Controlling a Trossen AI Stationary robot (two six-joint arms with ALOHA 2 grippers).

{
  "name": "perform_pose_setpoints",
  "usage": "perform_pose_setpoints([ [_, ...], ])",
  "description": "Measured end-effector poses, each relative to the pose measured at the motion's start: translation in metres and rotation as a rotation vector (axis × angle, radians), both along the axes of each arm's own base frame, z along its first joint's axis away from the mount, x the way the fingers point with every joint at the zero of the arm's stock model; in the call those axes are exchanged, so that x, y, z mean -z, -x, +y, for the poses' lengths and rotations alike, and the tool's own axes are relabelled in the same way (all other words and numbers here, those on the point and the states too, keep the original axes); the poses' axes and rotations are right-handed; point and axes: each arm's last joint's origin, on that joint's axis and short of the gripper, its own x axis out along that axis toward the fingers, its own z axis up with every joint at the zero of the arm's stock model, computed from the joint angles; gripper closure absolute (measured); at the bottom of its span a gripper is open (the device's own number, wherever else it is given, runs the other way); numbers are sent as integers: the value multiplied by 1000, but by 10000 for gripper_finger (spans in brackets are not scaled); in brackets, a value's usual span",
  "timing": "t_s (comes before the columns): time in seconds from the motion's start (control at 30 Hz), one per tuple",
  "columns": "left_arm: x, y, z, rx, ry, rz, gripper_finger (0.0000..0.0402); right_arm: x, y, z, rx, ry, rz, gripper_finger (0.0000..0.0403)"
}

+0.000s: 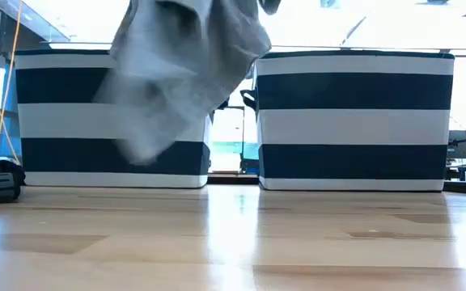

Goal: Sort clothes
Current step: Put the gray shirt into the left blue laundry bin

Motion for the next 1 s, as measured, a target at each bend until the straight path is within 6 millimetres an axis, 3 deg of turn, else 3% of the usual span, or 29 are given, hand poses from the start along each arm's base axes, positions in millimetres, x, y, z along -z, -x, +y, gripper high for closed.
perform_pose_setpoints([
  [0.03, -1, 0, 0, 1, 7, -12, 399, -2, 1, 2, -3, -2, -13, 357],
  [0.1, -7, 2, 0, 30, 7, -50, 389, -6, 4, 4, -3, 5, -29, 383],
  [0.3, -45, 31, 1, 98, 29, -254, 330, -42, 23, 4, 134, 38, -20, 379],
  [0.57, -62, 77, 9, 12, 15, -227, 305, -160, 82, -21, 587, 374, -65, 390],
  [0.73, -60, 87, 4, -28, 22, -187, 307, -205, 114, -49, 828, 571, -26, 391],
  [0.87, -57, 88, -3, -26, 20, -167, 307, -203, 129, -75, 900, 625, 142, 391],
  [1.0, -52, 85, -9, -18, 13, -135, 307, -159, 129, -106, 867, 521, 437, 391],
])
